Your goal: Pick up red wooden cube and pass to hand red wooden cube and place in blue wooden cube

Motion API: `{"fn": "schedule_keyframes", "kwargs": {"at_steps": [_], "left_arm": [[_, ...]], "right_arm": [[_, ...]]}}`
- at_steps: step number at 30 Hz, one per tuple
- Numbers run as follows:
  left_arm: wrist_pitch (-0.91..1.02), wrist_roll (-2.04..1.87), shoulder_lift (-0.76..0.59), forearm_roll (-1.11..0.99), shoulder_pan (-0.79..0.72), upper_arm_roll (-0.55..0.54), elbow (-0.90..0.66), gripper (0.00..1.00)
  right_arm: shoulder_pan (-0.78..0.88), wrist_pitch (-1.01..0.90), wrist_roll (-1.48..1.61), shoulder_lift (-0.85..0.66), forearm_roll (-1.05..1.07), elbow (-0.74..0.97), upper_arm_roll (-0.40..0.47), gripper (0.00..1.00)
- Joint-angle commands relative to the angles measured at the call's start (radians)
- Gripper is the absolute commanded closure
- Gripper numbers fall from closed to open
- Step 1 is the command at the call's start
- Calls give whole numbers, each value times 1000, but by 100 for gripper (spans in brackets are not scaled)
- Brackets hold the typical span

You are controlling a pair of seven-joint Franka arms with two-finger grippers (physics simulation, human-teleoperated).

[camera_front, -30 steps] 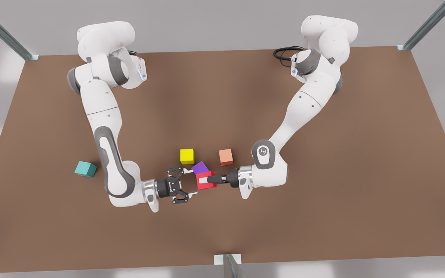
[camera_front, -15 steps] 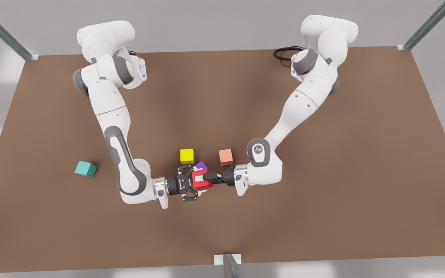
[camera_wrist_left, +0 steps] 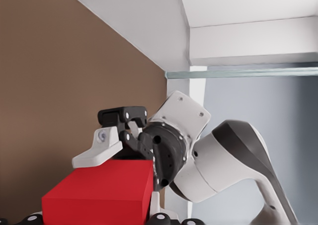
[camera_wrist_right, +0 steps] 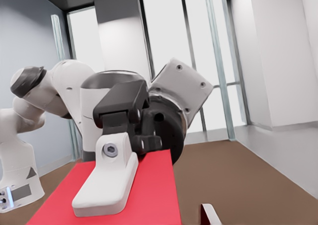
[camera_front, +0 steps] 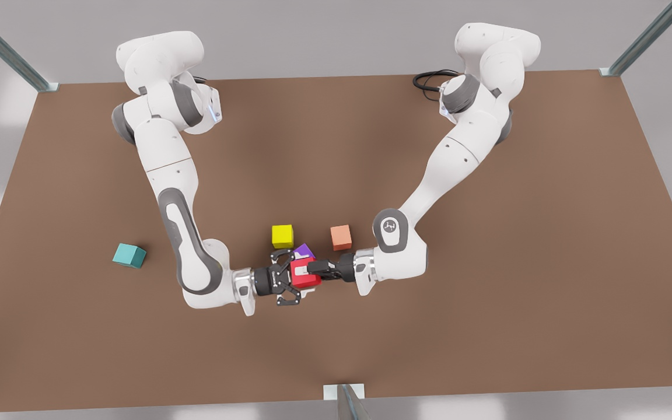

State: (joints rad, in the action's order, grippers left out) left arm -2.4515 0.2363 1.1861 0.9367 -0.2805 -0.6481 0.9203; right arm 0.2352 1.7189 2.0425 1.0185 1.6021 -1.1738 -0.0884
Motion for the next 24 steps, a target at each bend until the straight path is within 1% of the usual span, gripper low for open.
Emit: {"fn": "schedule_keyframes", "kwargs": {"at_steps": [1,2,3,4,6,7,8,10,11,16,19,21,22,23,24], "left_arm": [[3,84,0,11,0,-1,0,37],[3,84,0,11,0,-1,0,37],[3,84,1,11,0,-1,-1,37],[3,84,1,11,0,1,-1,37],[3,84,3,11,0,-1,-1,36],[3,84,4,11,0,-1,-1,33],[3,84,4,11,0,-1,-1,32],[3,84,4,11,0,-1,-1,9],[3,84,4,11,0,-1,-1,0],[6,84,-6,11,21,-1,8,0],[40,87,-22,2,93,-10,15,0],[135,87,-29,-7,153,-10,15,0],[167,86,-62,-10,204,-8,63,0],[259,67,-118,-113,294,-4,106,0],[592,-51,-152,-450,425,-13,85,0]], "right_arm": [[0,1,35,-1,2,0,-1,0],[0,1,33,-1,4,0,-1,1],[0,1,35,-1,4,2,-1,20],[0,1,35,-1,4,2,-1,52],[0,1,35,-1,4,2,-1,52],[0,1,35,-1,4,2,1,52],[0,1,35,-1,4,2,1,52],[-2,1,35,-1,4,2,1,52],[-2,1,35,-1,4,2,1,52],[-5,-1,35,-3,4,0,1,52],[-5,-2,35,-3,4,0,1,52],[-10,-4,35,-4,4,0,1,52],[-22,-9,35,-8,-4,-3,7,52],[-48,-16,38,-12,-25,-12,12,52],[-91,-19,31,-38,-187,-17,15,52]]}}
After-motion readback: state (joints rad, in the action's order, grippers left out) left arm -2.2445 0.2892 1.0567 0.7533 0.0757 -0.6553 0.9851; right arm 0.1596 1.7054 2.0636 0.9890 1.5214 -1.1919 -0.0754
